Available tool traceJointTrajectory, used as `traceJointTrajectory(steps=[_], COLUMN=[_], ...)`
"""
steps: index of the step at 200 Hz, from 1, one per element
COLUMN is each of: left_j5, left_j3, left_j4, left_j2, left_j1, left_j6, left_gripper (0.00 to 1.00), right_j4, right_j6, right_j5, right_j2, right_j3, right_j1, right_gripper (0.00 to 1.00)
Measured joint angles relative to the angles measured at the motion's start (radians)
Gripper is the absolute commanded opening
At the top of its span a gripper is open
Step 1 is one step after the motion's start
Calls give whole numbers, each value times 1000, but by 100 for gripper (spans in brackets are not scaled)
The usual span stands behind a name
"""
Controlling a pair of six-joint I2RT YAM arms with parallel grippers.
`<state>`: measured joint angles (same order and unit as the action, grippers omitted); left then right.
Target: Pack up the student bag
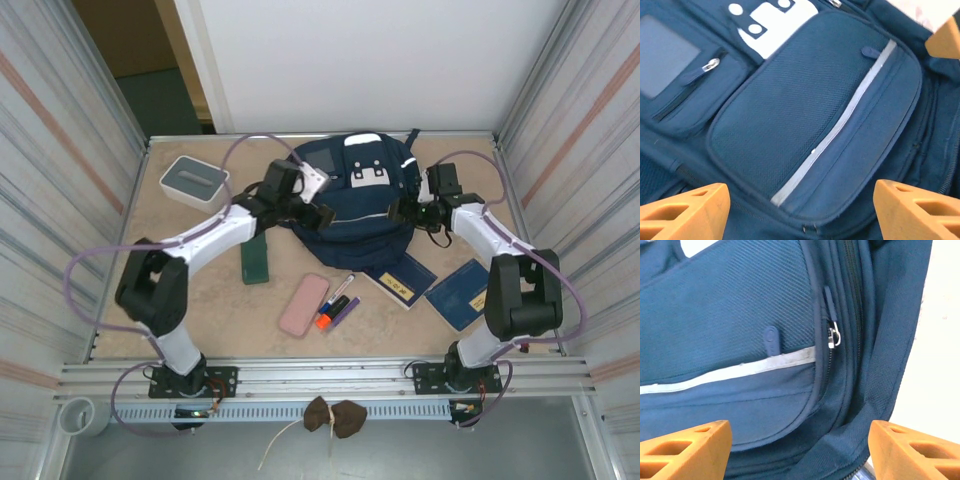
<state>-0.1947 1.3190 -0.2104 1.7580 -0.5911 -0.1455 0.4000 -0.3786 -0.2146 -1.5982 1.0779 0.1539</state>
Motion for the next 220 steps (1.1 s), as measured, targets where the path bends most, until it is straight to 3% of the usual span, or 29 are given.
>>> traceJointTrajectory(steps=[58,123,139,167,220], left_j5=[22,11,5,5,-68], left_j3=[219,398,442,485,484], left_j4=[-157,-272,-304,-348,-348], left_j2=[221,421,455,475,446], left_j1=[-87,-117,-117,-126,-104], left_j6=[-232,-372,-388,-409,-346], left_gripper=[89,92,80,46,6], right_j4=[-109,-166,-169,-167,-58], right_j6=[-86,-84,-83,-70,-1], right_j5=[28,28,28,29,36], right_j2=[16,20,15,14,72], right_j3=[-214,-241,-240,-233,-171], right_j1=[10,15,15,15,15], right_gripper=[66,63,64,68,74])
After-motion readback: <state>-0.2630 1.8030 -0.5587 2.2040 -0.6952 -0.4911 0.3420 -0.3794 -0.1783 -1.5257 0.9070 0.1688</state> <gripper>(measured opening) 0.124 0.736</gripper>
